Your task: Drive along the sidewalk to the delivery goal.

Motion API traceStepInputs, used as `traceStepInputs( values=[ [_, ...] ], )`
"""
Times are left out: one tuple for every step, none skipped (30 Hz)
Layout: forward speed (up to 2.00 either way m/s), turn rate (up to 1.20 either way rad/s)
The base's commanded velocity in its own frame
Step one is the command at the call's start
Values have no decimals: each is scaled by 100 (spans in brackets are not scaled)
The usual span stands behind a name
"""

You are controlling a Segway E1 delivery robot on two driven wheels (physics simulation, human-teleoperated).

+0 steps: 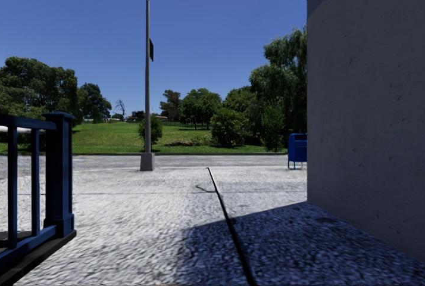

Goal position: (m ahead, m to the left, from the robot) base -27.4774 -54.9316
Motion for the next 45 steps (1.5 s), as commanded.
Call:
traceStepInputs(
  values=[
    [200, 0],
    [200, 0],
    [200, 0],
    [200, 0],
    [200, 0],
    [200, 0],
    [200, 0],
    [200, 0],
    [200, 0],
    [200, 0],
    [200, 0],
    [200, 0],
    [200, 0],
    [200, 0],
    [200, 0],
    [200, 0],
    [200, 0],
    [200, 0],
    [200, 0],
    [200, 0],
    [200, -7],
    [200, -23],
    [200, -38],
    [200, -42],
    [200, -42],
    [200, -44],
    [200, -44],
    [200, -45],
    [199, -46],
    [199, -46],
    [197, -46],
    [195, -46],
    [193, -48],
    [187, -57],
    [187, -57],
    [185, -59],
    [185, -59],
    [184, -59],
    [184, -59],
    [184, -59],
    [184, -59],
    [184, -59],
    [184, -59],
    [184, -59],
    [184, -59]
  ],
)
